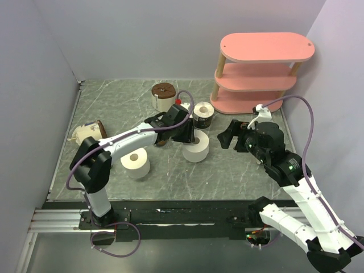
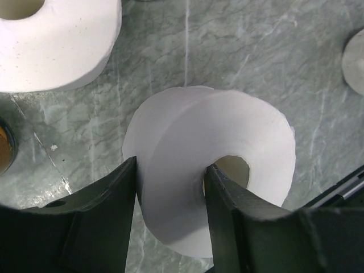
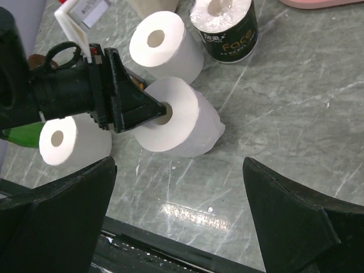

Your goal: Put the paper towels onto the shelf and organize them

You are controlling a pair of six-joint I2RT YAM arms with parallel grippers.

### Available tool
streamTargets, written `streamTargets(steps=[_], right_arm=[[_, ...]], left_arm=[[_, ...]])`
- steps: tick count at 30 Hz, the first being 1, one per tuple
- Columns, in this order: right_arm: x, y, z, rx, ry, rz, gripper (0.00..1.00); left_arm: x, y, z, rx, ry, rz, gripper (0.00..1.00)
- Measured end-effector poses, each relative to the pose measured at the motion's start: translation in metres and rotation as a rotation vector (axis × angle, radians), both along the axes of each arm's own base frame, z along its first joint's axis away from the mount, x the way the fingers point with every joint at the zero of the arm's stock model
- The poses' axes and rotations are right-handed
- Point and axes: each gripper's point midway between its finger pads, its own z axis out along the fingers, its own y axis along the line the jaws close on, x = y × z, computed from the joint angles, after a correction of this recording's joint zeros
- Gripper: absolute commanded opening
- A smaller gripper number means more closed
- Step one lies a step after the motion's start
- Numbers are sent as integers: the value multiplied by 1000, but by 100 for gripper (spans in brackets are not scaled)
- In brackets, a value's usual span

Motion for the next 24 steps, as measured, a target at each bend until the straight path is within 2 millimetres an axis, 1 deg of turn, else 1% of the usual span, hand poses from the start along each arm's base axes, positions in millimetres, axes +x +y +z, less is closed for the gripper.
streamTargets(steps=[3, 4, 6, 7, 9, 10, 11, 13, 15, 18, 20, 21, 23, 24], right_arm=[[0, 0, -6, -2, 13, -4, 99], [0, 0, -10, -6, 21, -5, 99], [-1, 0, -15, -9, 34, -6, 99], [0, 0, -16, -9, 39, -8, 99], [1, 1, -18, -11, 47, -9, 99], [1, 1, -19, -12, 51, -10, 99], [2, 2, -21, -13, 57, -11, 99], [3, 2, -23, -16, 67, -12, 99], [5, 4, -26, -18, 78, -13, 98], [6, 7, -31, -16, 102, -8, 96], [9, 10, -37, -16, 129, -9, 95], [10, 12, -41, -17, 145, -11, 94], [13, 15, -49, -17, 180, -15, 93], [15, 17, -53, -17, 199, -18, 92]], left_arm=[[2, -1, -14, 15, 16, 2, 57], [2, -2, -17, 15, 19, 3, 64], [-1, 0, -25, 18, 30, 3, 70], [-2, 0, -28, 18, 38, 3, 78], [-2, -1, -26, 11, 39, 4, 87], [-2, -2, -23, 10, 36, 1, 99], [-1, -3, -20, 8, 33, -1, 97], [3, -5, -6, 3, 10, -8, 96], [10, -7, 19, -7, -38, -15, 96], [24, 1, 71, -30, -162, -2, 96], [34, 21, 117, -35, -290, 42, 96], [37, 31, 133, -33, -340, 63, 96], [38, 58, 172, -43, -463, 120, 96], [34, 73, 186, -47, -514, 146, 96]])
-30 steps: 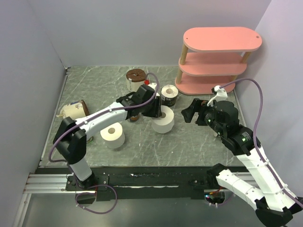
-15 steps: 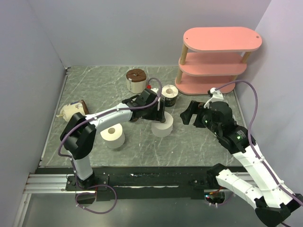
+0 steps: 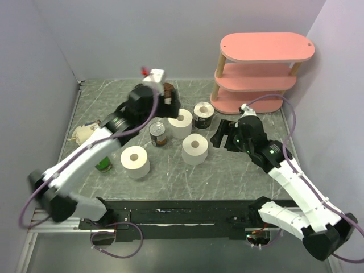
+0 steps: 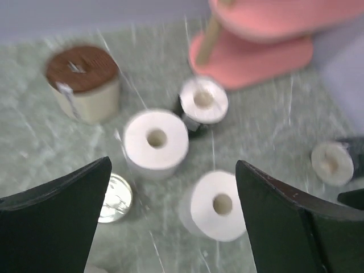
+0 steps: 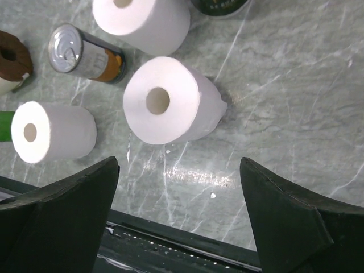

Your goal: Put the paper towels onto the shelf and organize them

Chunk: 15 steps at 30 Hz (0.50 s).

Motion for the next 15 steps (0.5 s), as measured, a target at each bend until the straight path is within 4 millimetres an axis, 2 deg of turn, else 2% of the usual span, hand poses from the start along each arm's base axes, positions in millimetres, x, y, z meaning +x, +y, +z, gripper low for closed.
streamTargets(steps=[2, 4, 7, 11, 15], right_arm=[[4, 5, -10, 2, 41, -6, 91], [9, 12, -20, 10, 79, -6, 89], [18, 22, -36, 15, 137, -7, 86], [30, 33, -59, -5, 206, -6, 83], [41, 43, -72, -47, 246, -2, 82]], left_arm=[[-14, 26, 18, -21, -90, 37, 96], [-29, 47, 22, -29, -149, 61, 96], [-34, 63, 8, 2, -196, 102, 96], [-23, 74, -14, 77, -174, 182, 96], [-20, 86, -19, 107, -177, 247, 96]])
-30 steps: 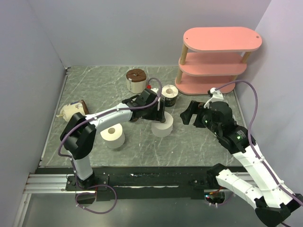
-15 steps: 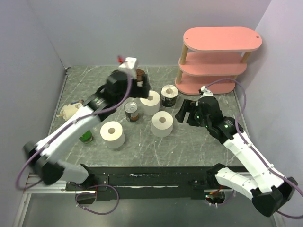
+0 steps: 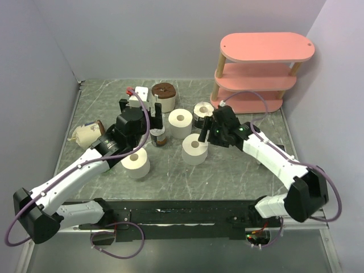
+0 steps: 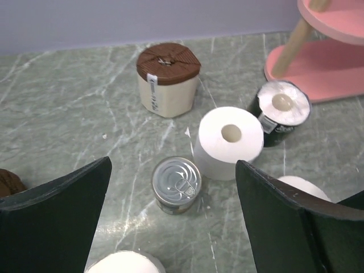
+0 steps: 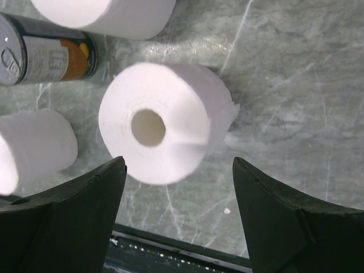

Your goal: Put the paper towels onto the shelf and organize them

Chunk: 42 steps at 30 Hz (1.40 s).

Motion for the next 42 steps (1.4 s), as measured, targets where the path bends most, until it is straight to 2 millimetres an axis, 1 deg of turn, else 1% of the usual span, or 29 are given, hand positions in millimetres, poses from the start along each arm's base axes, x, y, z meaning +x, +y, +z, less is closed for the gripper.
streamTargets(steps=[4, 6, 9, 14, 18, 21, 31, 34, 38, 42], right_arm=[[11, 7, -8, -37, 21, -6, 81], [12, 7, -15, -53, 37, -12, 81], [12, 5, -23, -75, 52, -19, 80], [13, 5, -38, -104, 86, -19, 78], [15, 7, -47, -114, 101, -13, 74], [17, 8, -51, -118, 108, -13, 73], [16, 10, -56, -126, 115, -8, 68], [15, 11, -57, -127, 118, -6, 65], [15, 13, -57, -123, 117, -6, 55], [15, 14, -56, -120, 117, -10, 47]], left_arm=[[-4, 10, 10, -17, -31, 34, 96], [-5, 14, 18, -31, -50, 42, 96], [-7, 15, 23, -44, -64, 43, 96], [-7, 15, 24, -45, -67, 41, 96], [-8, 15, 26, -49, -72, 39, 96], [-9, 16, 27, -51, -74, 39, 96], [-9, 15, 27, -51, -74, 38, 96], [-9, 15, 26, -50, -74, 38, 96], [-9, 17, 27, -49, -75, 45, 96], [-9, 17, 27, -49, -75, 46, 96]])
